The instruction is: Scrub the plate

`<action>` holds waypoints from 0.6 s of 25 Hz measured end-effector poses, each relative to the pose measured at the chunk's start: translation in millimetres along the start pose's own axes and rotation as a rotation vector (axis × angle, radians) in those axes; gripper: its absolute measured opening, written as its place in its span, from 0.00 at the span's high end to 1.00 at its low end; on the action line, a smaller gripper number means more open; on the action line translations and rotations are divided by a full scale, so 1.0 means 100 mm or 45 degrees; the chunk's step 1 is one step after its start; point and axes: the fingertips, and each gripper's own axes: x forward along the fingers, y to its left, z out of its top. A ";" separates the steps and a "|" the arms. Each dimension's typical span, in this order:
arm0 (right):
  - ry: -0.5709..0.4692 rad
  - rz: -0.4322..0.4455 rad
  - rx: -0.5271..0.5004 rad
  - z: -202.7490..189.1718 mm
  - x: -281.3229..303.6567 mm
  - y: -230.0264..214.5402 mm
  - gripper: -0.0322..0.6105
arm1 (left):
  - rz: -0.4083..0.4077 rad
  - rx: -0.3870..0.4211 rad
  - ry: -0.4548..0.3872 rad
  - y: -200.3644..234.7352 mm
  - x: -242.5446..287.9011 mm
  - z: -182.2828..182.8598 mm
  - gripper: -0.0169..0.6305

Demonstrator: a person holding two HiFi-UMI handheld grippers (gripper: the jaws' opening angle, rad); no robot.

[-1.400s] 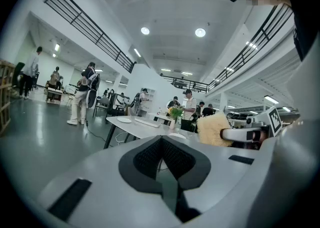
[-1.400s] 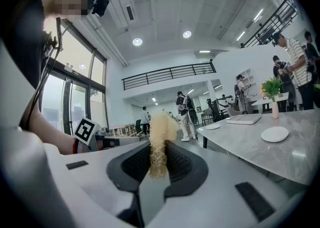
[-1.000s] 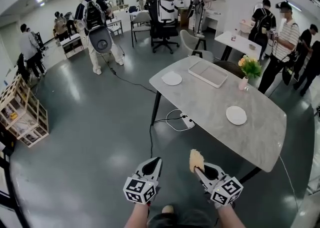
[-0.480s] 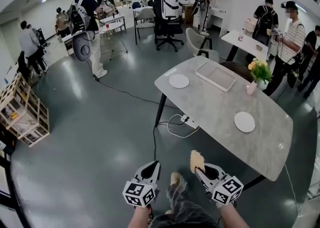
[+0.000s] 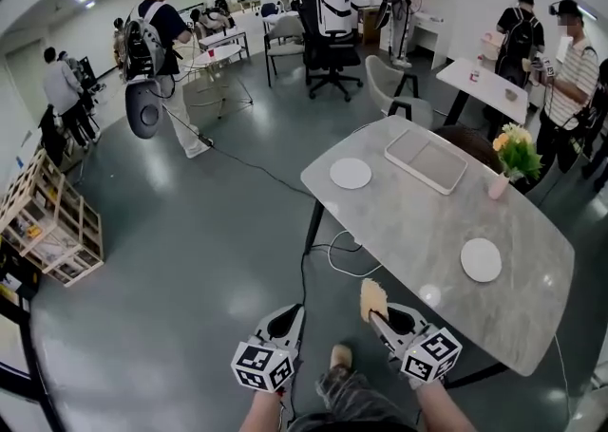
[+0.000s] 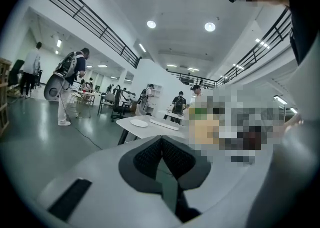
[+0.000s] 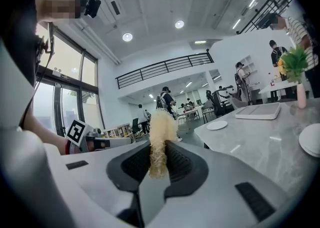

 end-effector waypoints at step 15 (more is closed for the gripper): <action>0.012 -0.005 0.034 0.34 0.68 -1.13 0.83 | -0.052 -0.011 0.045 0.30 1.32 0.39 0.95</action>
